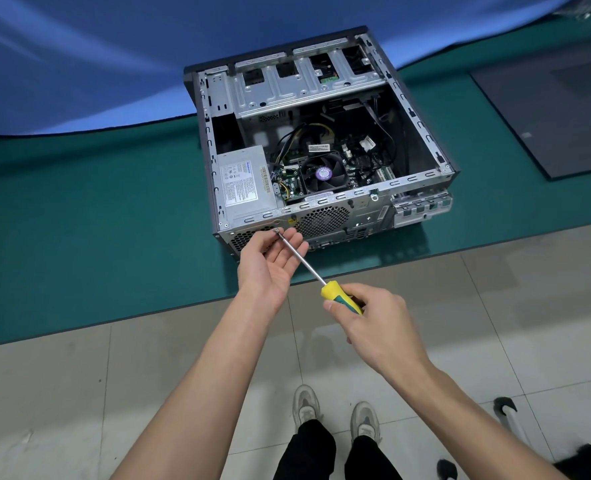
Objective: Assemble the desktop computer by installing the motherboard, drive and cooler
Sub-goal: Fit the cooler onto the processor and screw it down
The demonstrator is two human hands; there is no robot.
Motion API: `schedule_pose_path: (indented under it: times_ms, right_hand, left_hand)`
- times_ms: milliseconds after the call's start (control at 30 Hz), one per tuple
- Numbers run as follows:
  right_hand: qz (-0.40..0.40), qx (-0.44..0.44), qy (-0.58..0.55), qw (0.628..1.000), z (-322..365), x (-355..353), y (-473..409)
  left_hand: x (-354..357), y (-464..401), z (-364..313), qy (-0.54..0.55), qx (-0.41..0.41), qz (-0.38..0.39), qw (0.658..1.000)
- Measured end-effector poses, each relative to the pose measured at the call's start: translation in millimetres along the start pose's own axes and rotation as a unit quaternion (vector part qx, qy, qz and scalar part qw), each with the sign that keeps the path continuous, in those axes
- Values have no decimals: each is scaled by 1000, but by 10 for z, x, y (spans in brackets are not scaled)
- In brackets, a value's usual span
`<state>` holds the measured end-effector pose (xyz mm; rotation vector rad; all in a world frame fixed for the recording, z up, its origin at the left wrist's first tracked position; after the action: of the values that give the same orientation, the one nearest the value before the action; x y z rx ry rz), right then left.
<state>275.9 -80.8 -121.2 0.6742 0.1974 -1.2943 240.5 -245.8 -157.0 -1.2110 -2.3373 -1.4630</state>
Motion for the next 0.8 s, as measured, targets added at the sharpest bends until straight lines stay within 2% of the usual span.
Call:
schedule_pose_path:
  times_ms: [533, 667, 800]
  right_hand:
    - [0, 3, 11, 1000, -28, -61, -147]
    - [9, 19, 39, 999, -66, -55, -151]
    - [15, 6, 41, 999, 92, -59, -225]
  left_hand:
    - [88, -32, 11, -32, 23, 5, 999]
    - [72, 1, 86, 1, -21, 39, 999]
    - [125, 78, 145, -27, -54, 64, 996]
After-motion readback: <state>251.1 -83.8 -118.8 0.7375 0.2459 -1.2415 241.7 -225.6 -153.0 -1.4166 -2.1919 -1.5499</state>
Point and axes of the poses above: each hand's wrist, its own y-axis away from the middle knuckle, its own x-axis out of the palm, z = x × y, the point moved 8 cm from there along -y, towards the middle knuckle, and after that the axes turned 4 degrees about -y, right-handed, at the moved point
